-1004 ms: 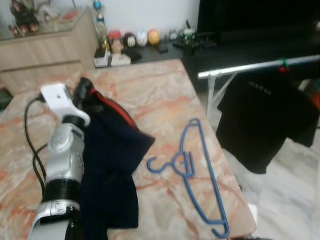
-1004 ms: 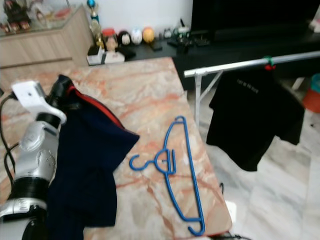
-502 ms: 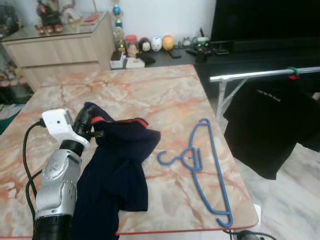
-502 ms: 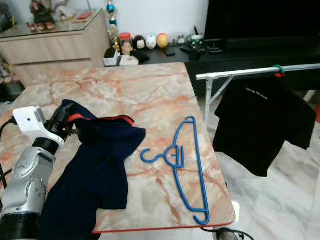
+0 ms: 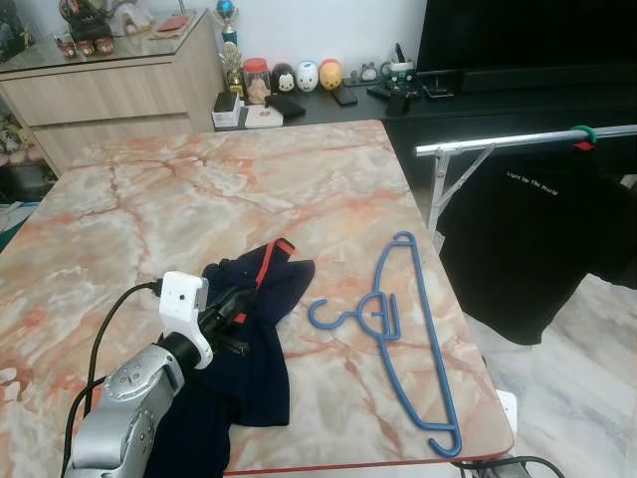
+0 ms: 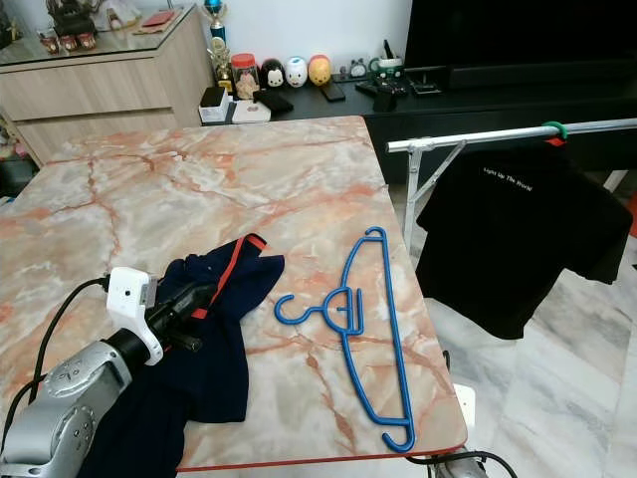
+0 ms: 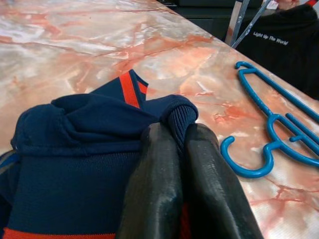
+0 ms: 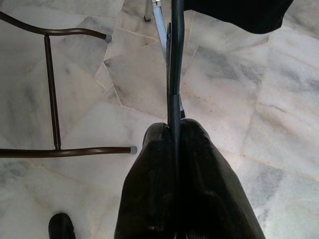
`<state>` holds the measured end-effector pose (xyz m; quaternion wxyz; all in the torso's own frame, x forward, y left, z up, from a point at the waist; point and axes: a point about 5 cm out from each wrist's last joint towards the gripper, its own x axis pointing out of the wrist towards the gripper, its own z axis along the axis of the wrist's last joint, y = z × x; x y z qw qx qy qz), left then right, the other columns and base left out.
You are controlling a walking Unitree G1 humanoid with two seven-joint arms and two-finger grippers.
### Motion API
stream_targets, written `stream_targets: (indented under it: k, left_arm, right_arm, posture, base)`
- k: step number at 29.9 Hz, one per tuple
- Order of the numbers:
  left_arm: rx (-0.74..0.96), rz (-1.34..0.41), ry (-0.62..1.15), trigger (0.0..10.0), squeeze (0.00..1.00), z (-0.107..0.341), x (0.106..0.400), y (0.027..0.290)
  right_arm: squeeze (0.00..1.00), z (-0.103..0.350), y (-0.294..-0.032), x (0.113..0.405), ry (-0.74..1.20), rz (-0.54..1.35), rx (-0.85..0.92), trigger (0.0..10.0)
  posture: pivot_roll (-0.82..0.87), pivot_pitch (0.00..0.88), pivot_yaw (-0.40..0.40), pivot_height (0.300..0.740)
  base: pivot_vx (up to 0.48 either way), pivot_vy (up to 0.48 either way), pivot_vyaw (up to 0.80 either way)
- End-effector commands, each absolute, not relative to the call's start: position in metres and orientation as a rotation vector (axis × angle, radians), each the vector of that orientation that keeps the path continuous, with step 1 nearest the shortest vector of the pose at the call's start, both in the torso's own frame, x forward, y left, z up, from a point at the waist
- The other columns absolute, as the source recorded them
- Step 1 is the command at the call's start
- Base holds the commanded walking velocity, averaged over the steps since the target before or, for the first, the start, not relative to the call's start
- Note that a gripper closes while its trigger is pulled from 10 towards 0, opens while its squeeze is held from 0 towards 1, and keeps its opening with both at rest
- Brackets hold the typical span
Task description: Hang hanger
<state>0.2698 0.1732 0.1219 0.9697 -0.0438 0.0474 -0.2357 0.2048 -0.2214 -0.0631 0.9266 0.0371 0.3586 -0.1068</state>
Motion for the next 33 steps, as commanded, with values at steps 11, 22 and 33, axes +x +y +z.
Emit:
stream_targets:
  k: [11,22,33]
  left_arm:
    - [-0.066,-0.433,0.081,10.0,1.0,0.13,0.273,0.185]
    - [-0.062,-0.49,0.083,10.0,1.0,0.13,0.27,0.182]
    - [-0.062,-0.46,0.062,10.0,1.0,0.131,0.269,0.187]
  right_arm:
    - [0.0,-0.063,-0.217,0.205,0.729,-0.214,0.08,10.0]
    - [0.0,-0.064,-0.217,0.204,0.732,-0.213,0.083,10.0]
    - [0.0,-0.065,-0.216,0.202,0.739,-0.209,0.081,10.0]
  posture:
    - [0.08,0.0,0.056,0.74]
    - [0.08,0.0,0.056,0.74]
    - [0.08,0.0,0.053,0.74]
  base:
    - [0.0,0.0,0.0]
    - [0.0,0.0,0.0]
    - [0.0,0.0,0.0]
